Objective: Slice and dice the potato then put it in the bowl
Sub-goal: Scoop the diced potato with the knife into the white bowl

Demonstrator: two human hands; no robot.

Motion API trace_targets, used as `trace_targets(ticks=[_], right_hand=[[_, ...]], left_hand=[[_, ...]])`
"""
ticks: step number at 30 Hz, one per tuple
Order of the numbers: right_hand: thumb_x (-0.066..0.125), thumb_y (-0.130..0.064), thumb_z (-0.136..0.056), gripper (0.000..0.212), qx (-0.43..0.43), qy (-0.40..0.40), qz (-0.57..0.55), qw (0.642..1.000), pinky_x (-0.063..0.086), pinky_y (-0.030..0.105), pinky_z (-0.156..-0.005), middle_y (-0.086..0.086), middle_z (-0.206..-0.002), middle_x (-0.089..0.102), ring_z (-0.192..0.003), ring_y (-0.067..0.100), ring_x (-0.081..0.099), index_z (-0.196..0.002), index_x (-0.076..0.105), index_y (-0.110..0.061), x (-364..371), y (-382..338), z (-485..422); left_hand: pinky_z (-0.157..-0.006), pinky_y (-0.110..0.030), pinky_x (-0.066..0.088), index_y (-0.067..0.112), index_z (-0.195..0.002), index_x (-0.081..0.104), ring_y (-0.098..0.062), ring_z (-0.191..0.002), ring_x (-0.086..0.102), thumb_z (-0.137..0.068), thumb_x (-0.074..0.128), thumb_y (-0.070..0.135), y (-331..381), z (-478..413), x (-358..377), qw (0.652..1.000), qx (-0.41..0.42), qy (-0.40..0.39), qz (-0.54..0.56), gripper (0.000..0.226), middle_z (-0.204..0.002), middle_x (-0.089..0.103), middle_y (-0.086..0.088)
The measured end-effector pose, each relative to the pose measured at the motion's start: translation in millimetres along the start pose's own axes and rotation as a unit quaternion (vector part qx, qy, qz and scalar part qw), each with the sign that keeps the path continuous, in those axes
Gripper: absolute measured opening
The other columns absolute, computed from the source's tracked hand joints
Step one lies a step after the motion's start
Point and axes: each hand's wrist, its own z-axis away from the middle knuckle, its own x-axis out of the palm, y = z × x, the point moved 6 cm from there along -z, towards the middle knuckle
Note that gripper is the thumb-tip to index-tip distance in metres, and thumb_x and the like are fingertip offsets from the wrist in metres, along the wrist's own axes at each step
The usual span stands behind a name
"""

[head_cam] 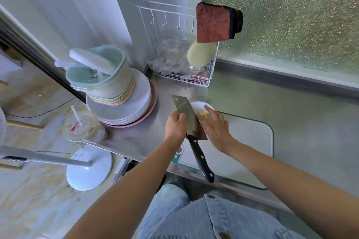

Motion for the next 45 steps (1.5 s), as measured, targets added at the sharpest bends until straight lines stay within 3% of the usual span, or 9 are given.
trace_targets(ticks=[2,6,10,16,21,24,28,33,45], right_hand=[[0.016,-0.051,-0.087,0.067,0.042,0.016,-0.012,0.999,0.009,0.037,-0.112,0.001,-0.156,0.019,-0.142,0.021,0.011,-0.149,0.024,-0.027,-3.0,7.1,-0.9],[0.018,-0.046,-0.091,0.053,-0.056,-0.016,0.02,0.998,0.008,0.039,-0.112,-0.006,-0.157,0.013,-0.142,0.014,0.007,-0.142,0.034,-0.046,0.7,-8.6,-4.3],[0.028,-0.041,-0.099,0.046,0.012,0.04,0.055,0.998,0.015,0.039,-0.109,0.001,-0.152,0.028,-0.138,0.024,0.021,-0.138,0.048,-0.028,-8.7,2.1,-12.0],[0.057,-0.063,-0.077,0.052,-0.031,0.005,-0.15,0.988,0.041,0.026,-0.069,-0.012,-0.08,0.054,-0.071,0.009,0.05,-0.123,0.051,-0.04,-39.0,9.4,29.6],[0.063,-0.024,-0.088,0.042,0.021,0.046,-0.089,0.995,0.045,0.021,-0.066,-0.016,-0.073,0.055,-0.065,0.007,0.056,-0.126,0.046,-0.032,-53.6,47.1,64.1],[0.047,-0.011,-0.092,0.016,0.103,0.118,-0.14,0.978,0.038,0.03,-0.055,-0.002,-0.064,0.051,-0.054,0.015,0.045,-0.088,0.051,-0.026,-71.1,81.8,80.4],[0.044,-0.007,-0.09,0.02,0.221,0.159,-0.305,0.913,0.029,0.033,-0.047,0.006,-0.055,0.043,-0.045,0.02,0.034,-0.071,0.042,-0.012,-80.6,128.6,103.5],[0.054,-0.023,-0.094,0.026,0.305,0.146,-0.39,0.856,0.03,0.027,-0.041,0.006,-0.057,0.046,-0.043,0.017,0.036,-0.073,0.046,-0.01,-67.8,169.6,118.0],[0.05,-0.024,-0.097,0.021,0.325,0.133,-0.381,0.855,0.04,0.024,-0.065,0.005,-0.076,0.049,-0.073,0.018,0.054,-0.078,0.049,-0.013,-41.1,194.2,110.4]], left_hand=[[-0.06,-0.032,0.032,0.012,-0.077,0.051,-0.019,-0.066,0.04,-0.089,0.039,0.012,0.7,0.8,-0.1,1.0,0.006,-0.001,-0.008,0.016,-0.069,0.044,-0.004],[-0.062,-0.032,0.038,0.008,-0.088,0.06,-0.019,-0.067,0.046,-0.09,0.039,0.011,4.1,2.0,2.8,0.999,0.024,-0.019,-0.016,0.022,-0.071,0.054,-0.004],[-0.059,-0.03,0.034,0.005,-0.091,0.058,-0.018,-0.064,0.042,-0.09,0.039,0.012,3.1,1.5,0.2,0.999,0.027,0.025,-0.021,0.02,-0.069,0.049,-0.004],[-0.048,-0.03,0.034,0.004,-0.09,0.052,-0.021,-0.057,0.048,-0.091,0.044,0.013,28.2,9.4,25.1,0.984,0.106,0.05,-0.133,0.012,-0.065,0.054,-0.006],[-0.054,-0.033,0.05,0.01,-0.099,0.052,-0.024,-0.059,0.062,-0.096,0.046,0.023,49.1,30.2,90.2,0.974,0.171,-0.023,-0.146,0.015,-0.071,0.061,-0.002],[-0.066,-0.038,0.057,0.019,-0.124,0.053,-0.019,-0.059,0.068,-0.096,0.05,0.036,43.2,39.0,123.0,0.97,0.187,-0.068,-0.137,0.033,-0.075,0.068,0.001],[-0.076,-0.036,0.053,0.014,-0.107,0.062,-0.026,-0.085,0.065,-0.094,0.052,0.02,0.6,37.2,147.2,0.927,0.206,-0.103,-0.296,0.018,-0.098,0.067,-0.006],[-0.076,-0.036,0.046,0.011,-0.123,0.044,-0.031,-0.097,0.062,-0.1,0.041,0.016,-36.8,30.1,165.2,0.81,0.199,-0.138,-0.535,0.024,-0.116,0.055,-0.012],[-0.058,-0.034,0.04,0.007,-0.11,0.048,-0.032,-0.083,0.062,-0.09,0.052,-0.006,-47.2,1.2,171.0,0.781,0.196,-0.08,-0.587,0.024,-0.108,0.053,-0.013]])
